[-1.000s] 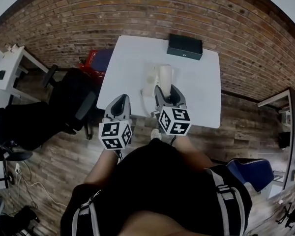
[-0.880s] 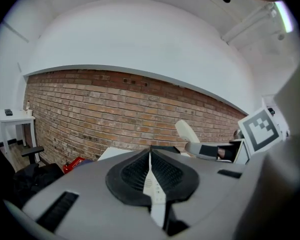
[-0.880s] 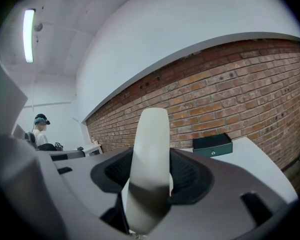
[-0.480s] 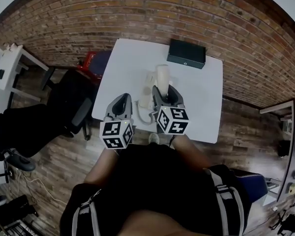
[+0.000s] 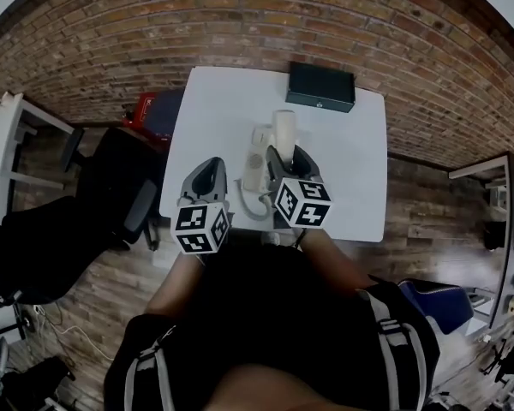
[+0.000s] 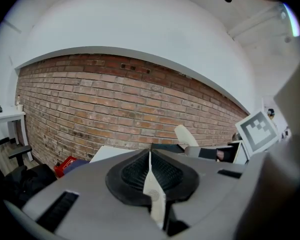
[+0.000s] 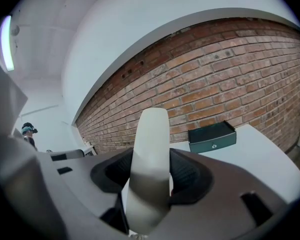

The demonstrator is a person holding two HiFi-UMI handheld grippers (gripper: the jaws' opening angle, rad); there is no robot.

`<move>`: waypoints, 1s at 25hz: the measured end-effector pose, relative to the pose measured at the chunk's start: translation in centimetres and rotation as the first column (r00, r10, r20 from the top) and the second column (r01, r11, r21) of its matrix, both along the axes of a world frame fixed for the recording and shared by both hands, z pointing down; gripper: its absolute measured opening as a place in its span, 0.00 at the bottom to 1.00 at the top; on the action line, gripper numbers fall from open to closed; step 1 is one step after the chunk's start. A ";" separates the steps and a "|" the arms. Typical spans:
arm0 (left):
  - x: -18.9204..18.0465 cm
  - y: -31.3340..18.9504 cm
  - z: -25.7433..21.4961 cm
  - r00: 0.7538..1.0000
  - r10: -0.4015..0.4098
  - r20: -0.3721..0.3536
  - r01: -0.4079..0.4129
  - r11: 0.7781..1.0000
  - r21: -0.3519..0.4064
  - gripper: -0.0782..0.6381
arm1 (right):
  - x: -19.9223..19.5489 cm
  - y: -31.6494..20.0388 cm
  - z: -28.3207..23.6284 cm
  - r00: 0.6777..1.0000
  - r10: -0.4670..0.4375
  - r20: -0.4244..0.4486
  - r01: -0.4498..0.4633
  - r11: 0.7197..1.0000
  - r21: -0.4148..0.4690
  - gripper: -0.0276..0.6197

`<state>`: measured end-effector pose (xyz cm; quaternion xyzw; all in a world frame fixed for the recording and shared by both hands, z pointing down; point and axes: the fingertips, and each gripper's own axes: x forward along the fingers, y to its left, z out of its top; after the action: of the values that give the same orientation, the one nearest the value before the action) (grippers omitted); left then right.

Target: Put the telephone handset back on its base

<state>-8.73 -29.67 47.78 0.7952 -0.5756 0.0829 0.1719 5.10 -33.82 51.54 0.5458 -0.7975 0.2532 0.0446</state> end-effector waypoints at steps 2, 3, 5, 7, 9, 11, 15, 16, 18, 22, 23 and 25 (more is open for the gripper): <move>-0.4 -0.8 -0.1 0.999 0.036 0.000 -0.036 0.999 0.003 0.13 | -0.2 -0.3 0.5 0.999 0.037 0.011 -0.037 0.999 -0.021 0.36; -0.6 -1.2 -0.2 0.999 0.053 0.000 -0.053 0.999 0.004 0.13 | -0.3 -0.3 0.8 0.998 0.056 0.015 -0.056 0.998 -0.033 0.36; -1.1 -1.9 -0.3 0.996 0.085 -0.002 -0.085 0.996 0.003 0.13 | -0.5 -0.4 1.2 0.996 0.092 0.021 -0.091 0.994 -0.055 0.36; -1.4 -2.4 -0.3 0.993 0.116 -0.006 -0.116 0.993 -0.001 0.13 | -0.6 -0.5 1.7 0.992 0.127 0.024 -0.125 0.989 -0.076 0.36; -1.9 -2.8 -0.2 0.990 0.143 -0.013 -0.143 0.990 -0.005 0.13 | -0.9 -0.5 2.3 0.988 0.154 0.019 -0.152 0.984 -0.097 0.36; -2.5 -3.2 -0.2 0.987 0.162 -0.019 -0.162 0.987 -0.005 0.13 | -1.4 -0.6 3.1 0.986 0.169 0.005 -0.167 0.979 -0.117 0.36; -3.9 -3.4 0.5 0.981 0.193 -0.024 -0.193 0.981 -0.024 0.13 | -2.5 -0.7 5.0 0.979 0.201 -0.019 -0.201 0.967 -0.153 0.36; -4.2 -3.5 0.8 0.980 0.200 -0.025 -0.201 0.979 -0.030 0.13 | -2.7 -0.7 5.5 0.978 0.207 -0.026 -0.209 0.964 -0.163 0.36; -4.8 -3.7 1.1 0.977 0.210 -0.028 -0.211 0.977 -0.036 0.13 | -3.3 -0.9 6.8 0.976 0.212 -0.047 -0.217 0.959 -0.185 0.36; -5.9 -3.9 1.3 0.977 0.208 -0.037 -0.210 0.977 -0.042 0.13 | -4.2 -1.1 9.9 0.974 0.211 -0.086 -0.226 0.944 -0.242 0.36; -6.2 -4.0 1.3 0.978 0.206 -0.037 -0.208 0.977 -0.043 0.13 | -4.4 -1.3 10.6 0.973 0.212 -0.090 -0.228 0.939 -0.256 0.36; -6.9 -4.2 1.5 0.978 0.204 -0.034 -0.206 0.977 -0.048 0.13 | -4.8 -1.6 12.1 0.971 0.217 -0.099 -0.236 0.931 -0.280 0.36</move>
<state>-15.59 -33.87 49.32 0.8467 -0.4856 0.1036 0.1910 0.29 -35.42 63.59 0.6298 -0.6816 0.3522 0.1211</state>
